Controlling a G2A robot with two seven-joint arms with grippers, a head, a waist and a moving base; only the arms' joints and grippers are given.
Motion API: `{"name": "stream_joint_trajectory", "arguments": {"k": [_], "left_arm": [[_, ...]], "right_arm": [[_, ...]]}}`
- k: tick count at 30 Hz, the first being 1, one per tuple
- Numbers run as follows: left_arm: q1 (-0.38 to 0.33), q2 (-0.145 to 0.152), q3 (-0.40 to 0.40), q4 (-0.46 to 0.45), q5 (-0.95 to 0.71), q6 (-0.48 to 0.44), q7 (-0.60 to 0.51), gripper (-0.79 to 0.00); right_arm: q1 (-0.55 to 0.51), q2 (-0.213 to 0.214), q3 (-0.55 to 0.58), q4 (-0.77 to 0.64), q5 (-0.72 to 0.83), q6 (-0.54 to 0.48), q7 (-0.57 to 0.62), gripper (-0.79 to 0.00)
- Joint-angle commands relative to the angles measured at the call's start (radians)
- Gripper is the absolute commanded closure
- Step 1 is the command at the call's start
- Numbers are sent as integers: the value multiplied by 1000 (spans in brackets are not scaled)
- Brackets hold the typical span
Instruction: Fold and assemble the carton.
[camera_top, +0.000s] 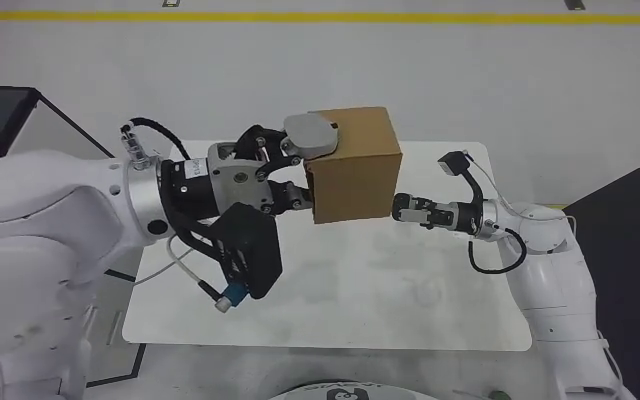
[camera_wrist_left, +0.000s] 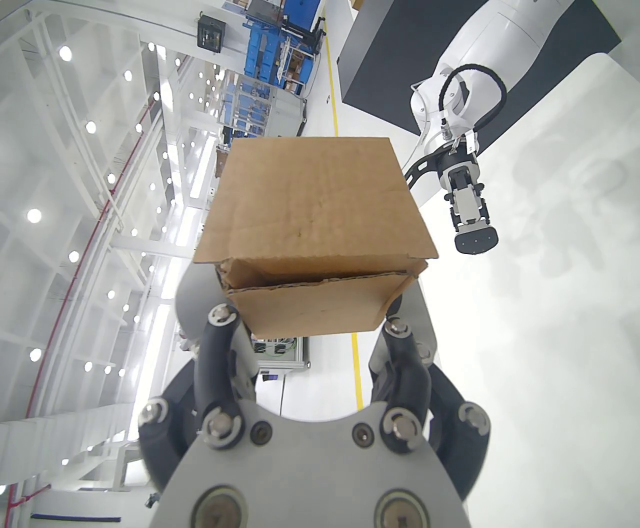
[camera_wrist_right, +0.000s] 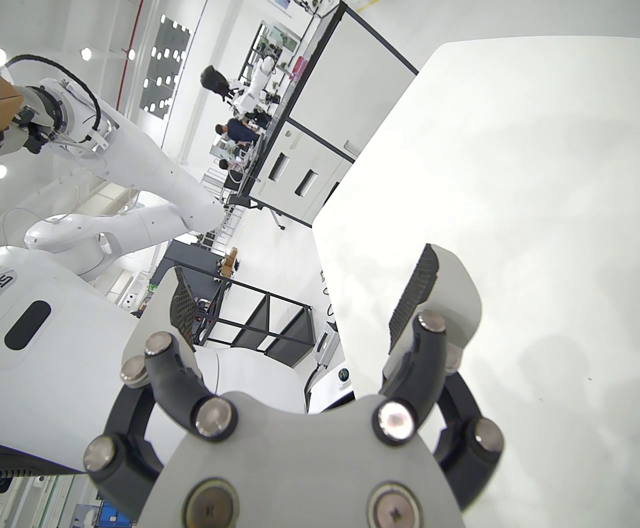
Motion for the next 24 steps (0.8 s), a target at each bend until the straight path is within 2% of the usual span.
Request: {"name": "stream_joint_trajectory", "arguments": {"k": [1,2,9,13,20,24], "left_arm": [[15,2,-8,0,43,21,21,0],[6,4,-6,0,84,0,48,0],[24,19,-11,0,327,48,285,0],[87,30,-31,0,435,90,361,0],[150,44,-71,0,581,253,534,0],[154,44,-72,0,587,258,541,0]], "right_arm": [[0,0,0,0,0,0,0,-785],[0,0,0,0,0,0,0,-785],[0,0,0,0,0,0,0,-785],[0,0,0,0,0,0,0,-785],[0,0,0,0,0,0,0,-785],[0,0,0,0,0,0,0,-785]]}}
